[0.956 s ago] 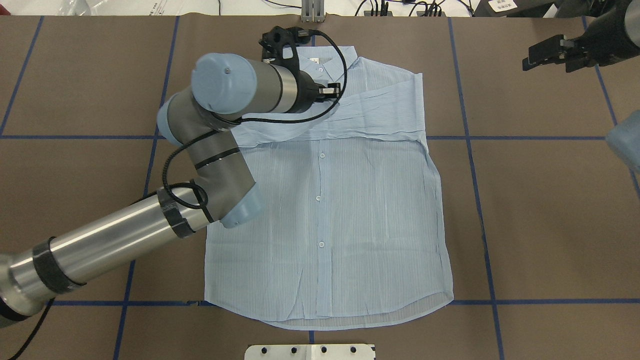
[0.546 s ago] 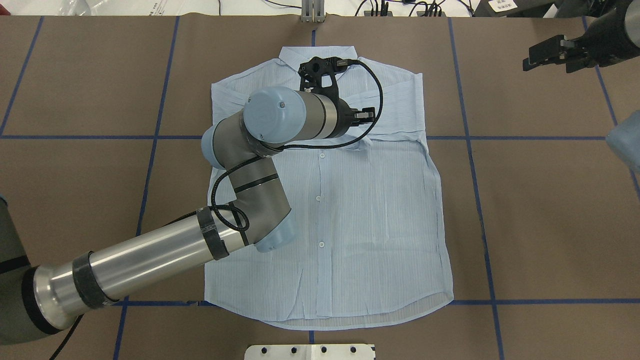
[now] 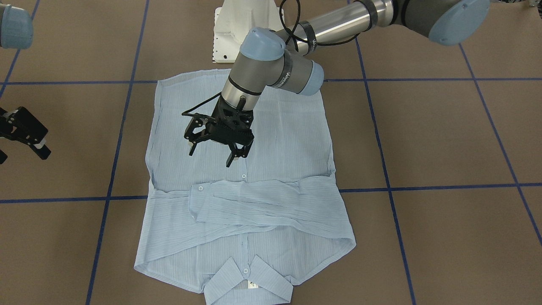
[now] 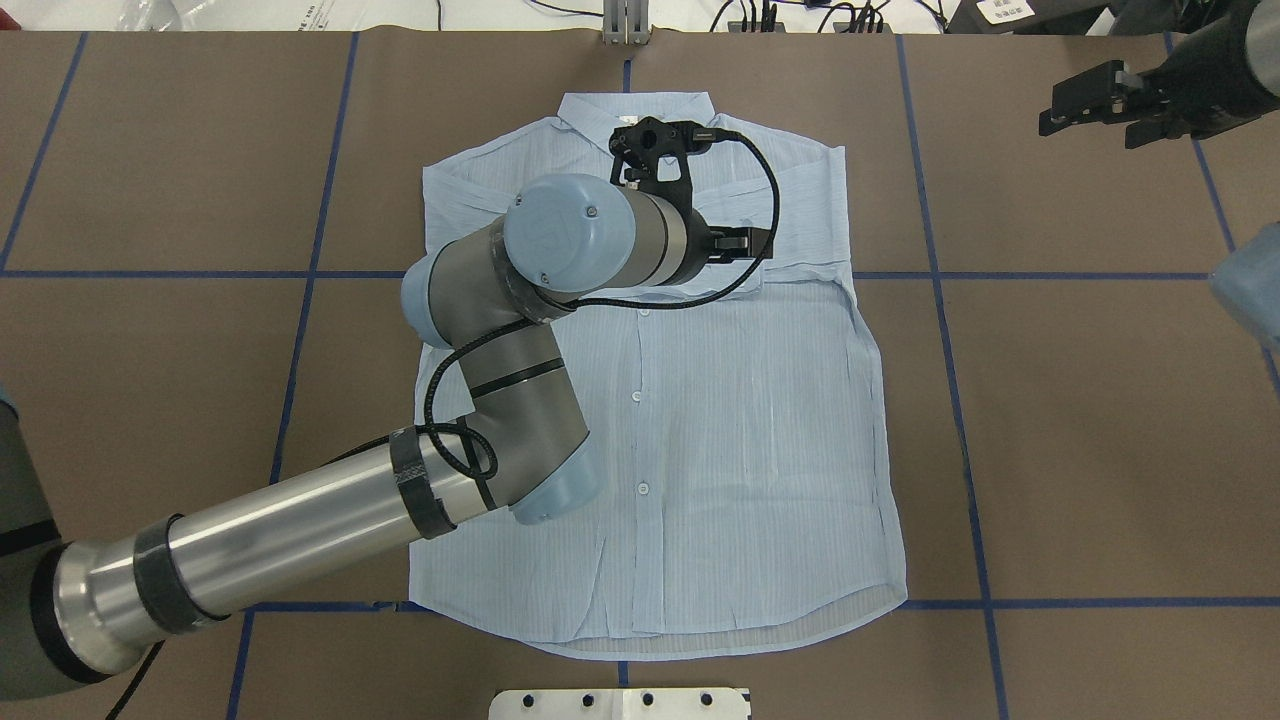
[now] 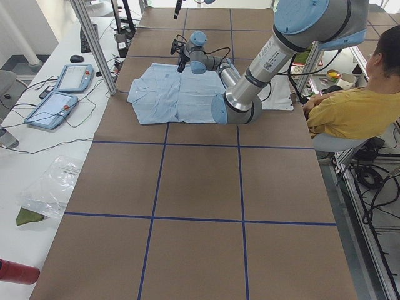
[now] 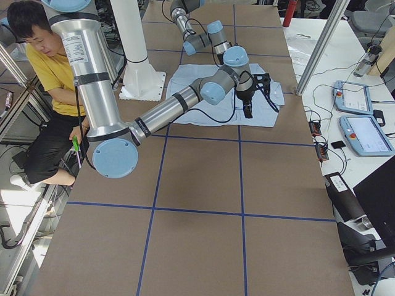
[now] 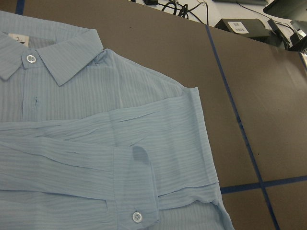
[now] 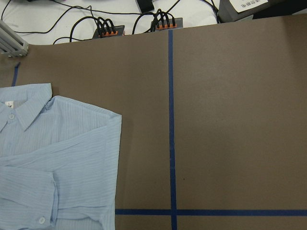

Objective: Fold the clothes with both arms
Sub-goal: 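Carry the other sleeve with the left gripper across the chest, then release the sleeve and move both grippers to the shirt hem nearest the robot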

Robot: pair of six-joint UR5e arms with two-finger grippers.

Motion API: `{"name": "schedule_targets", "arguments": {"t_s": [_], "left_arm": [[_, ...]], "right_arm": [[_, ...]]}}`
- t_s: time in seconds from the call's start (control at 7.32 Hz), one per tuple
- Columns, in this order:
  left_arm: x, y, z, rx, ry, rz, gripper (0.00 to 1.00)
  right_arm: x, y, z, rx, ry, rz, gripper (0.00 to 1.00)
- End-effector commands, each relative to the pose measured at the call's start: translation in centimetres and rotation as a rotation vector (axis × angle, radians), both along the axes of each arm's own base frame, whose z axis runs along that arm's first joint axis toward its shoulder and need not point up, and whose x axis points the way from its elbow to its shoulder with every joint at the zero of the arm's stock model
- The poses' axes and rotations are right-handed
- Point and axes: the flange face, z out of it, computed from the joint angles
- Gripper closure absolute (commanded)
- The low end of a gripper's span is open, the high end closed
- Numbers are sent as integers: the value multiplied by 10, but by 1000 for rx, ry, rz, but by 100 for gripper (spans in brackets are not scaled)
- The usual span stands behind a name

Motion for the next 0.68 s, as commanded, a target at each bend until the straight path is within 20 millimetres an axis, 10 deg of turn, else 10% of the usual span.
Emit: {"name": "schedule_targets", "arguments": {"t_s": [0.0,0.27,0.55], "left_arm": [[-54,38,32,40,-84,81,0],[-110,77,76,59,-85,94,0],[-110,139,134,34,-145,132,0]], "right_arm": [[-37,34,-14,-51,-28,41,0],[-83,113,-27,-94,-49,59,0],[-135,202,-25,-145,-39,80,0]]}}
